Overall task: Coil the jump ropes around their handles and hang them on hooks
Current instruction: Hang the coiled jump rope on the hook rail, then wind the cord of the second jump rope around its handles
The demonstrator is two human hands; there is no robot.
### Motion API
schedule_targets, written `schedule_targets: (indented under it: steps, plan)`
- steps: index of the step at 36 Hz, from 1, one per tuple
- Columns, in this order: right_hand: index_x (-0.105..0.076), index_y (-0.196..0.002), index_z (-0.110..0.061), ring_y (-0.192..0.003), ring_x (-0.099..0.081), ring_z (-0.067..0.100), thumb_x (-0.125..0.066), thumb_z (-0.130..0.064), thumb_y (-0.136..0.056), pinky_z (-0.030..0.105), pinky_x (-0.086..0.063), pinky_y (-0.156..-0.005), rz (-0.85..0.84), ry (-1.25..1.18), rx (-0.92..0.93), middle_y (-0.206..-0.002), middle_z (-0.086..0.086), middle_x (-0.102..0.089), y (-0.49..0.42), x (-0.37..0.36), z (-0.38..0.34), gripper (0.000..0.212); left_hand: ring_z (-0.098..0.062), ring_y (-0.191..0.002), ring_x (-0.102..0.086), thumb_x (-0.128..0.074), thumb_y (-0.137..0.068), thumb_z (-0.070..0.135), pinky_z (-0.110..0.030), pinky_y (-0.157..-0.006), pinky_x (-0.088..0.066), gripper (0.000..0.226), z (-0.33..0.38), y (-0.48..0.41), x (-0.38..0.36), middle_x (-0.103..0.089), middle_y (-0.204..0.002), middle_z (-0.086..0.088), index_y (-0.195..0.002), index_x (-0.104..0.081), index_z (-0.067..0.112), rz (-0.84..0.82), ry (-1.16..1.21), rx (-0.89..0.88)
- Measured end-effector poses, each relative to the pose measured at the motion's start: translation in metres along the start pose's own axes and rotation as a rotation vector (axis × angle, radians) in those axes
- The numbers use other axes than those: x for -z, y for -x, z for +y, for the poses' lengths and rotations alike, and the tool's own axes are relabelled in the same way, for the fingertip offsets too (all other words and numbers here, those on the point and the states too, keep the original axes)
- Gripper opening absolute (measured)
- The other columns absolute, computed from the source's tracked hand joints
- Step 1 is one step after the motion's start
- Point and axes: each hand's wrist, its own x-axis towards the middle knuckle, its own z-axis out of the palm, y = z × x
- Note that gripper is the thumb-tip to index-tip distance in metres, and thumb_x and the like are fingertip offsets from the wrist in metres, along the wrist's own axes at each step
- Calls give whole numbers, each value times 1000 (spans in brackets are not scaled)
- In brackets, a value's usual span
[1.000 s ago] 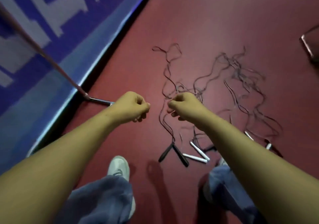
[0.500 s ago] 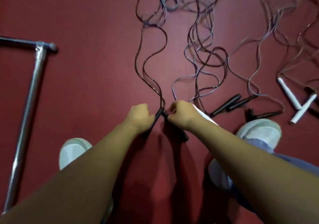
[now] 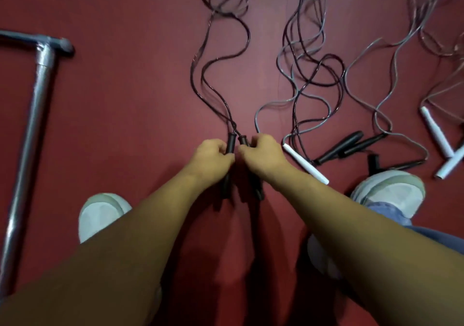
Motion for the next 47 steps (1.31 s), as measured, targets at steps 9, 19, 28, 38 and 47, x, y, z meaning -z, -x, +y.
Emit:
schedule_targets:
  steps: [9,19,28,38,47]
  plan:
    - [-55,-111,-12,-68,-65,21,-44,-30,-108,33,-58,-56,-301,-742,78,-93,13,-63,105,72,-131,22,-40,-69,-71,-65,-93,18,-53,-66,-60,20,79,107,120,-71,-85,-27,-86,-70,1,154,163,-182]
    - [-51,-116,-3,-69,-65,37,-55,-11,-103,55,-59,-64,-563,-697,342,-101,28,-61,269,153,-210,15,-13,-53,-61,-59,-96,7,-31,-56,-54,19,118,291,211,-70,-69,-13,-86,-74,11,193,129,-427]
    - [-60,-108,-8,-45,-42,16,-59,-10,-97,24,-36,-46,-498,-441,544,-70,9,-57,341,188,-204,10,3,-121,-53,-63,-82,-10,-17,-99,-42,64,97,354,248,-55,-132,19,-121,-59,41,486,151,-679]
    - [-53,-77,-7,-38,-41,17,-54,-7,-100,22,-36,-40,-767,-577,528,-56,8,-48,347,201,-186,23,-15,-86,-71,-62,-94,-1,-30,-84,-53,29,135,340,237,-76,-93,-5,-105,-74,24,169,229,-792]
    - [-53,-89,-5,-58,-60,24,-54,-13,-101,35,-58,-49,-665,-724,543,-74,13,-57,334,207,-187,15,-20,-54,-50,-57,-97,44,-38,-58,-47,35,132,327,250,-52,-59,-4,-75,-64,18,111,157,-600]
